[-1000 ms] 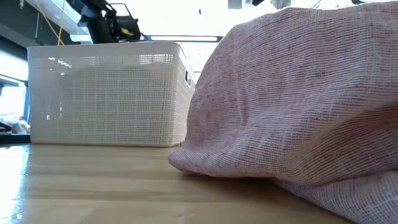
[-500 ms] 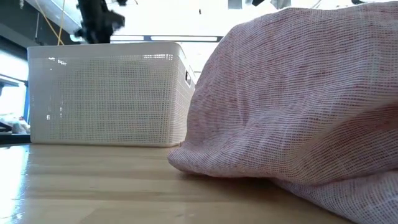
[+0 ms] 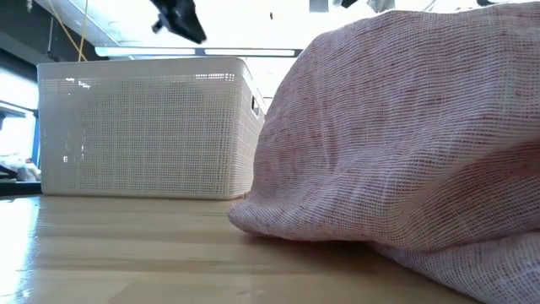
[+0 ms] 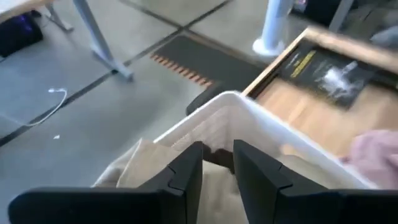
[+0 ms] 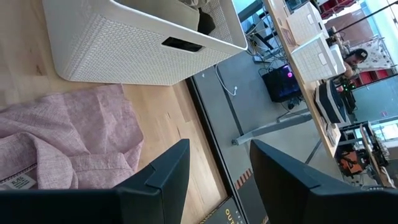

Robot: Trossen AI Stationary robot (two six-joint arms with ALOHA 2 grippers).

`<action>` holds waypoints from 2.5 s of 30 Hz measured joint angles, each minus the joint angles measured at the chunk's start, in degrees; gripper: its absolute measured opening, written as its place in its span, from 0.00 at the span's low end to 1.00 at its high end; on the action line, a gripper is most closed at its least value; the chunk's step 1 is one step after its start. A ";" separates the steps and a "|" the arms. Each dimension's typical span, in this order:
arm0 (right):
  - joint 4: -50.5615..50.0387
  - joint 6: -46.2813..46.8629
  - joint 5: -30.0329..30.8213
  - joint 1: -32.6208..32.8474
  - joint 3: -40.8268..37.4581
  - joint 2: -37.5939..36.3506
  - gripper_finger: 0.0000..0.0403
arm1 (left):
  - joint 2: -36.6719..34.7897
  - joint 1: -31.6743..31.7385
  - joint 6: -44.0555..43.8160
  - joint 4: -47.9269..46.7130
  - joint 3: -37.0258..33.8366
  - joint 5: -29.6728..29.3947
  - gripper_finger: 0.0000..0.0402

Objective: Sort clothes
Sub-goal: Put the brown polo shirt into the laundry bin

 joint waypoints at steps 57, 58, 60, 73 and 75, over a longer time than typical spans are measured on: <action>0.41 0.65 0.46 -1.64 0.00 0.00 0.41 | 1.40 -2.60 -10.97 35.51 -48.44 3.80 0.00; 0.42 0.83 0.44 -1.84 0.00 0.00 0.41 | 2.08 -2.59 -10.93 36.36 -48.47 3.65 0.00; 0.42 0.87 0.46 -2.10 0.00 0.00 0.41 | 2.34 -2.68 -10.32 36.52 -47.53 3.21 0.00; 1.77 1.07 0.03 -1.40 0.00 0.00 0.41 | -15.54 -11.89 -10.09 32.22 -38.93 -5.29 0.00; 2.26 1.03 -0.03 -1.40 0.00 0.00 0.41 | -16.06 -13.60 -10.09 33.73 -38.86 -4.99 0.00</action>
